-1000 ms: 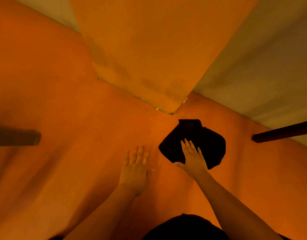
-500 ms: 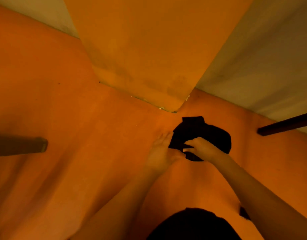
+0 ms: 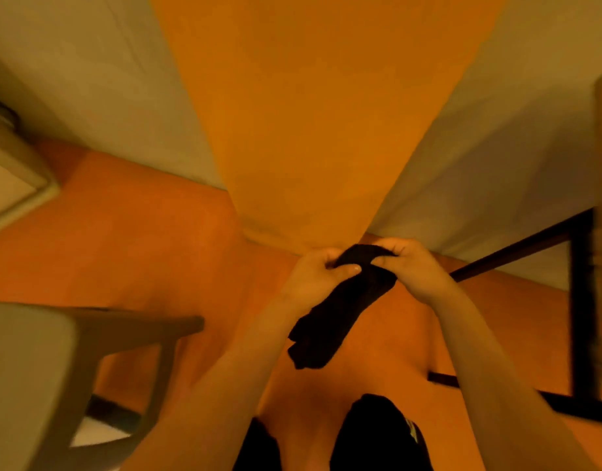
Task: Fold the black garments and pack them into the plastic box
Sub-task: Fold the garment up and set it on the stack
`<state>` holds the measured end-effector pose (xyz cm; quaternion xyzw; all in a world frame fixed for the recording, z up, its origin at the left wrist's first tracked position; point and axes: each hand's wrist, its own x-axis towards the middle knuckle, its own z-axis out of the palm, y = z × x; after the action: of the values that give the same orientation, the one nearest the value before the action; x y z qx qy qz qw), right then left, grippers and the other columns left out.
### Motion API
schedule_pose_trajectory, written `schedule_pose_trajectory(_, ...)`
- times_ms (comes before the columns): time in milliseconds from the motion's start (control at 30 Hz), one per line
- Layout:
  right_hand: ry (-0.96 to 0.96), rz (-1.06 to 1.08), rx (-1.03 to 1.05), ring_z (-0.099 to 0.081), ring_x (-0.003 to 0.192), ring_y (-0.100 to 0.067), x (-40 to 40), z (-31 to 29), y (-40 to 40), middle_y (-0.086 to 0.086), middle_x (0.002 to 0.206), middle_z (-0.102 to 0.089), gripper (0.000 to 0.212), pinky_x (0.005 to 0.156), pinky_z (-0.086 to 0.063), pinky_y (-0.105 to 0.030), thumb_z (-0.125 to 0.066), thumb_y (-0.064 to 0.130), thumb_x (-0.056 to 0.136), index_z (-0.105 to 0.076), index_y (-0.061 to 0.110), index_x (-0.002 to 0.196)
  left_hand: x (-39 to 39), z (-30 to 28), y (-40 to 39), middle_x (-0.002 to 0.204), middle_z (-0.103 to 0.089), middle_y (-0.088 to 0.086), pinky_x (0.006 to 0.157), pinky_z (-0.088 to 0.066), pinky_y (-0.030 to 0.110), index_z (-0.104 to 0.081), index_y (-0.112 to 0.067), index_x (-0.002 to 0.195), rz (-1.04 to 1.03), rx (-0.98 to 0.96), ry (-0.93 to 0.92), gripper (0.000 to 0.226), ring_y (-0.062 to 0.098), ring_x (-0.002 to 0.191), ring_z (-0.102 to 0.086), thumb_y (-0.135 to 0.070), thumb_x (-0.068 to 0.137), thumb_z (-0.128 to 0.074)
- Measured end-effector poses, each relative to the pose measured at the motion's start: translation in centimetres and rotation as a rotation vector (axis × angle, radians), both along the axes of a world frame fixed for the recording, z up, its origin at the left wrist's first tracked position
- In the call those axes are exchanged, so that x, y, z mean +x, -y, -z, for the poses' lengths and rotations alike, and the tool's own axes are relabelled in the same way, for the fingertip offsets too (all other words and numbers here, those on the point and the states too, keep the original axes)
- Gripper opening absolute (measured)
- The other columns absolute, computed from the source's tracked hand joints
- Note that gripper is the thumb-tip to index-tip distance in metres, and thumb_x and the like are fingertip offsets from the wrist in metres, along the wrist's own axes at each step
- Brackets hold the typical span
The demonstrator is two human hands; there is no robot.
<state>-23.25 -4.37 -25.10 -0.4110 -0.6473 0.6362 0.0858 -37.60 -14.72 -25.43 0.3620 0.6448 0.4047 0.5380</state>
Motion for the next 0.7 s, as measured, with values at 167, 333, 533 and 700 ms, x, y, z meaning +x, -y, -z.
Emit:
schedule_pose_trajectory(167, -0.132, 0.026, -0.020, -0.055, 0.050, 0.002, 0.2, -17.7, 2.7, 0.010, 0.051, -0.060, 0.020, 0.048, -0.041, -0.012, -0.057, -0.006, 0.082, -0.055, 0.008, 0.067, -1.3, -20.3, 2.0, 0.051, -0.063, -0.013, 0.046, -0.042, 0.011, -0.061, -0.014, 0.078, -0.018, 0.063, 0.115, 0.019, -0.004, 0.050, -0.059, -0.009, 0.093, -0.051)
schedule_pose_trajectory(333, -0.295, 0.027, -0.056, -0.063, 0.059, -0.002, 3.8, -33.3, 3.0, 0.007, 0.062, -0.068, 0.031, 0.051, -0.047, -0.014, -0.088, 0.038, 0.044, -0.069, 0.021, 0.061, 0.6, -36.7, 0.8, 0.059, -0.063, -0.009, 0.049, -0.045, 0.011, -0.063, -0.014, 0.074, 0.034, 0.242, -0.045, 0.022, -0.004, 0.052, -0.059, -0.010, 0.092, -0.052)
schedule_pose_trajectory(533, -0.390, -0.028, 0.069, -0.067, 0.095, -0.013, 9.8, -46.3, 1.4, 0.003, 0.099, -0.072, 0.081, 0.073, -0.053, -0.021, -0.091, 0.046, 0.034, -0.062, 0.021, 0.106, 8.2, -51.4, -2.9, 0.075, -0.067, -0.004, 0.064, -0.052, 0.017, -0.067, -0.017, 0.080, 0.206, 0.383, -0.184, 0.014, 0.004, 0.066, -0.063, -0.019, 0.090, -0.057)
schedule_pose_trajectory(700, -0.486, -0.034, 0.165, -0.062, 0.108, -0.018, 16.2, -53.8, -1.5, 0.000, 0.115, -0.065, 0.089, 0.078, -0.052, -0.024, -0.089, 0.047, 0.039, -0.055, 0.026, 0.119, 15.4, -58.0, -6.4, 0.079, -0.068, -0.008, 0.067, -0.053, 0.016, -0.068, -0.023, 0.082, 0.321, 0.448, -0.224, 0.013, 0.001, 0.069, -0.064, -0.020, 0.090, -0.057)
